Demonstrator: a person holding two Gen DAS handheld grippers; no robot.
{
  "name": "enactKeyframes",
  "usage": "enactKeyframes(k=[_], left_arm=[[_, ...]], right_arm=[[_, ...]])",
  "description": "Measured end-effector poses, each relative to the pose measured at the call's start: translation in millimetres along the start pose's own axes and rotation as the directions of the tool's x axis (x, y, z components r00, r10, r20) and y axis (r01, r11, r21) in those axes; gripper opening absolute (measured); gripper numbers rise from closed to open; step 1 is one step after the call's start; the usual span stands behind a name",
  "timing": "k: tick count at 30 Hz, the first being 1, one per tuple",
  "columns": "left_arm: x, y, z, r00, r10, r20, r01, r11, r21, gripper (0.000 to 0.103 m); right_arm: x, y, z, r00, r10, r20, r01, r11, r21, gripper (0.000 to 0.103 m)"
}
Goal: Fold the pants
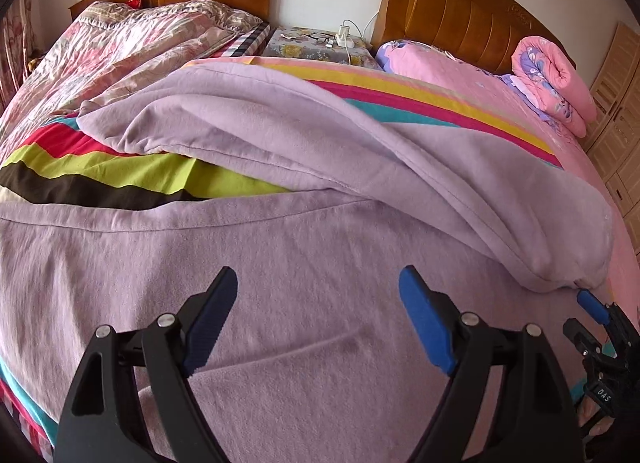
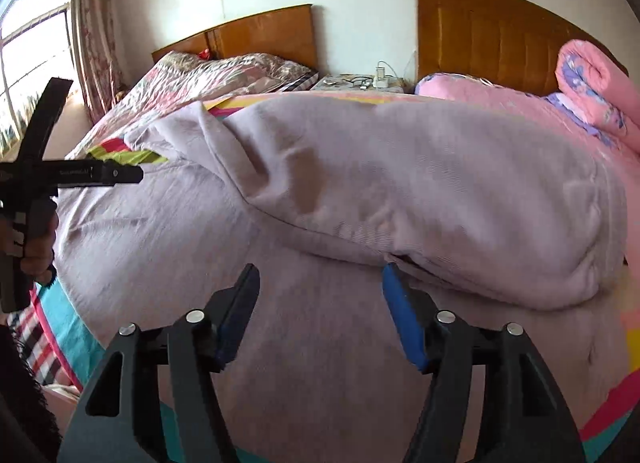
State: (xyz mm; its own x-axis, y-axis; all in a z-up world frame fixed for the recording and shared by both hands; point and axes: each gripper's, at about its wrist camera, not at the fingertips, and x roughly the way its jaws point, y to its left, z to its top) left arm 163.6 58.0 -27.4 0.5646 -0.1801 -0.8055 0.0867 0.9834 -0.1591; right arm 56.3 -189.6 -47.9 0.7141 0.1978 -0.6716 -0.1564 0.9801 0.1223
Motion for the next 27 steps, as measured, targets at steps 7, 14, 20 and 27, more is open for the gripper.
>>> enactKeyframes(k=[7,14,20,27], left_arm=[[25,-25,39,0.995,-0.089,-0.035,0.087,0.995,-0.045,0.088],[44,-30,55,0.996,-0.079,-0.047,0.076,0.996,-0.056,0.088],[46,-6,69,0.999,-0.033,-0.006,0.032,0.992,-0.12,0.093],[69,14,117,0.993,-0.102,-0.052,0.083,0.955,-0.286,0.095]], right_arm=[[-29,-106,-16,0.993,-0.116,0.006,0.101,0.885,0.454,0.063],[-17,-153,-21,0.997,-0.081,0.012,0.057,0.788,0.613,0.062],[2,-159,-12,0.995,-0.095,-0.003,0.074,0.76,0.646,0.029],[0,-158,-26,0.994,-0.103,0.023,0.064,0.765,0.641,0.02]])
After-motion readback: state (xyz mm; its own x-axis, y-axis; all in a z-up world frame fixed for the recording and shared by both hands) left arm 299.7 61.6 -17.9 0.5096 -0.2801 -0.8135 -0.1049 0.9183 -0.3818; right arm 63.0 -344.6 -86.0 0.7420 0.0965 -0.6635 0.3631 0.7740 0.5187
